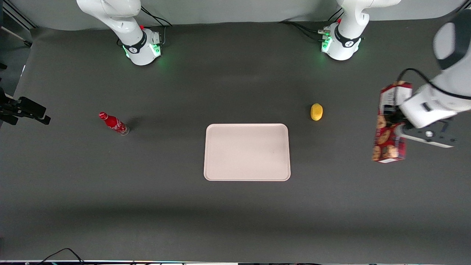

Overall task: Place red cookie box on tray
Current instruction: 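Carry the held box with the left gripper over the pink tray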

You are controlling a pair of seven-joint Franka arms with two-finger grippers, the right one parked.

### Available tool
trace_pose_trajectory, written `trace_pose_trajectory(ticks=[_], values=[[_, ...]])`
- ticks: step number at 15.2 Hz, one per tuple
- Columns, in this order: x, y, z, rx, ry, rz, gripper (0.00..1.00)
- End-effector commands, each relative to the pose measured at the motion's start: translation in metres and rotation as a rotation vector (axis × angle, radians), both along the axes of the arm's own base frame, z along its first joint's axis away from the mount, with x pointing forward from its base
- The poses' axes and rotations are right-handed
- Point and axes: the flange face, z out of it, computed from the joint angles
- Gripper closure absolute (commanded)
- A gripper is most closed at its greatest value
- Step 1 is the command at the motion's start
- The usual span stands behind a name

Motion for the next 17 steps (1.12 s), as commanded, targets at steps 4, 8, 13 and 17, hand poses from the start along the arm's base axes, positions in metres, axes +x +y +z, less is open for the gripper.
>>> trace_pose_trajectory(ticks=[4, 8, 13, 17], values=[[-0.023, -0.15, -0.039, -0.014, -0.01, 0.272, 1.0], [-0.038, -0.212, -0.101, -0.035, -0.064, 0.375, 1.0], [-0.034, -0.256, -0.181, -0.016, -0.118, 0.394, 1.0], [-0.029, -0.268, -0.232, -0.009, -0.146, 0.346, 1.0]])
